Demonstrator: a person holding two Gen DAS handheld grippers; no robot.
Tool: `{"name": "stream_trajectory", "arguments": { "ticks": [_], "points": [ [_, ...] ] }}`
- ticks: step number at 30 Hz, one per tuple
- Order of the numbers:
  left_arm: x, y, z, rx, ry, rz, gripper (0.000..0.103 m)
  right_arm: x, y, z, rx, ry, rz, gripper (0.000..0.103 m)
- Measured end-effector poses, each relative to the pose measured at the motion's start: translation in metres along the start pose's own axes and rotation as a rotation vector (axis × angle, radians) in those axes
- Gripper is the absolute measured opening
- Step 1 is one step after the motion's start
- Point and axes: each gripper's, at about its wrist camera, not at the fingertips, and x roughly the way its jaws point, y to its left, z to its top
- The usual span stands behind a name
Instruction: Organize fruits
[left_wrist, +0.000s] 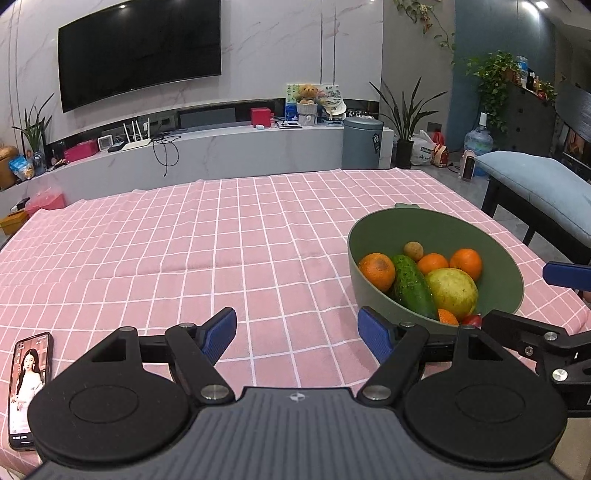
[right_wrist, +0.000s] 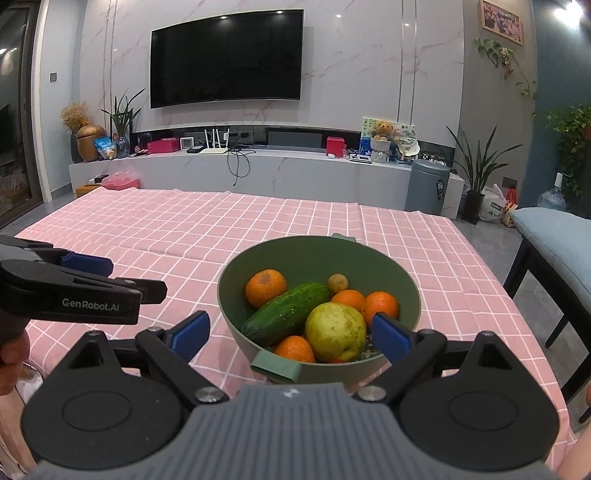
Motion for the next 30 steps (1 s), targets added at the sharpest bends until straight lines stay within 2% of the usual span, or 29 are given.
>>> {"name": "stream_trajectory", "arguments": {
  "ticks": [30],
  "points": [
    [-0.0033, 0.0021, 0.0011, -0.008, -0.001, 0.017, 0.088, 0.0011, 0.0008, -0.001, -0.004, 0.002, 0.0, 0.09]
  ]
}}
